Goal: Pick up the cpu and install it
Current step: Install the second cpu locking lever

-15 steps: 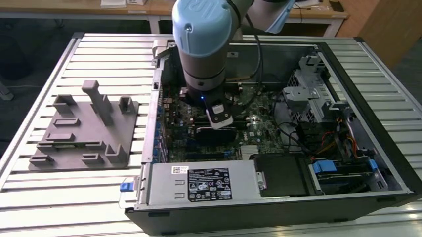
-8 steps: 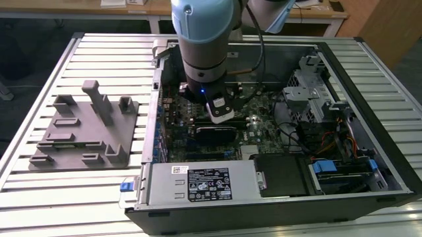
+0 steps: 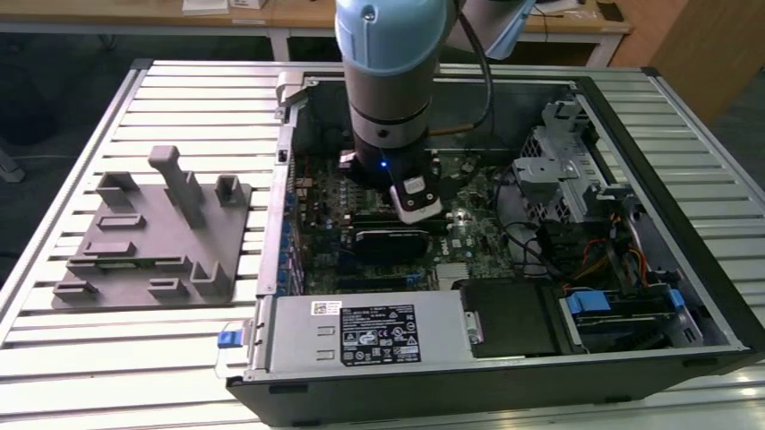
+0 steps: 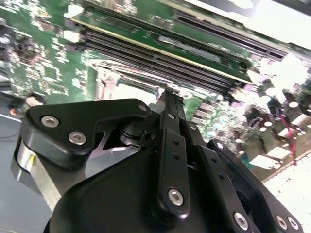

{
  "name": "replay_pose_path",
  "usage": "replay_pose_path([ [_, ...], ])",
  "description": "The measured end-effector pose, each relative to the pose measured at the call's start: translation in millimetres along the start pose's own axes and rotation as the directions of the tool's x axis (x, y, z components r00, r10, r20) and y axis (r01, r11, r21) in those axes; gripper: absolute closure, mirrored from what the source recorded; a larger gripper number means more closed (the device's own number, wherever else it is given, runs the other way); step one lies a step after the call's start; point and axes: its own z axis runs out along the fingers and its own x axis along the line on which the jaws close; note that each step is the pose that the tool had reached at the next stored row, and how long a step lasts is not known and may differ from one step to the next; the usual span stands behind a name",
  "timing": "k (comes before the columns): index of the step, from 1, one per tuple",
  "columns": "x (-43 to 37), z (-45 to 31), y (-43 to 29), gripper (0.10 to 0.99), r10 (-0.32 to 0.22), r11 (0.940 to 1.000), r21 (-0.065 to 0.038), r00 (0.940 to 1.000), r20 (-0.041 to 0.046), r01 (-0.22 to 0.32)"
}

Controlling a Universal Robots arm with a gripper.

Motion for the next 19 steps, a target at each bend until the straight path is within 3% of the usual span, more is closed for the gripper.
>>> replay_pose_path([
  [7, -15.7, 2.2, 5.8, 0.980, 0.001, 0.9999, 0.016, 1.0000, -0.0008, -0.001],
  [13, -23.4, 9.2, 19.5, 0.980, 0.002, 0.9997, 0.024, 1.0000, -0.0044, -0.002],
  [19, -23.8, 16.3, 33.1, 0.980, 0.003, 0.9989, 0.047, 1.0000, -0.0085, -0.002],
])
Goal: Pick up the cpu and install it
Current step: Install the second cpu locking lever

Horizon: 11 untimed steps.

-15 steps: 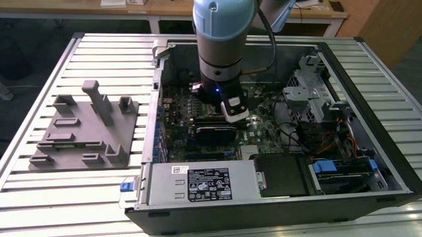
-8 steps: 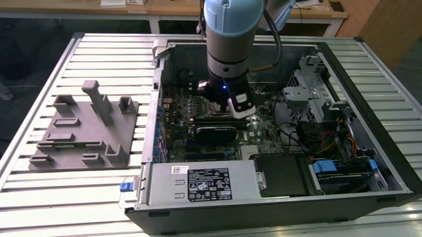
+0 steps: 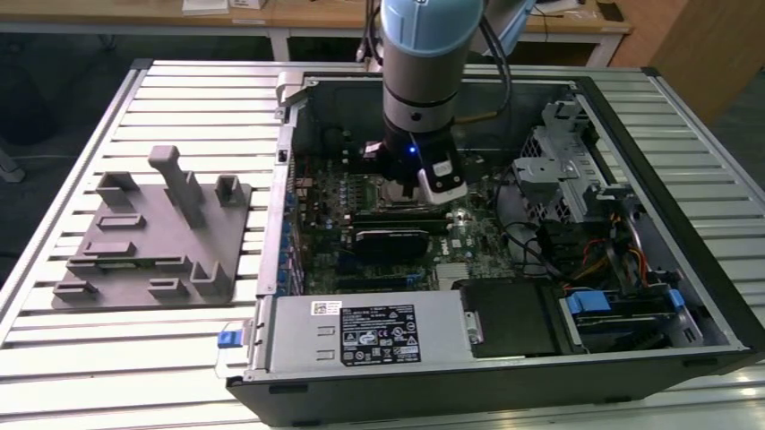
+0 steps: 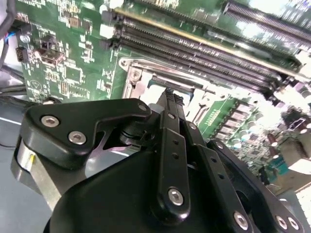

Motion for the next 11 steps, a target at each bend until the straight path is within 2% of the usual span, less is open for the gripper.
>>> replay_pose_path([
  [2, 1.2, 2.0, 6.2, 0.980, 0.000, 1.0000, 0.006, 1.0000, -0.0004, 0.000],
  [5, 1.6, 2.9, 8.8, 0.980, 0.000, 0.9998, 0.018, 1.0000, 0.0003, 0.000],
  [11, 1.6, 2.9, 8.9, 0.980, 0.000, 0.9998, 0.020, 1.0000, 0.0006, 0.000],
])
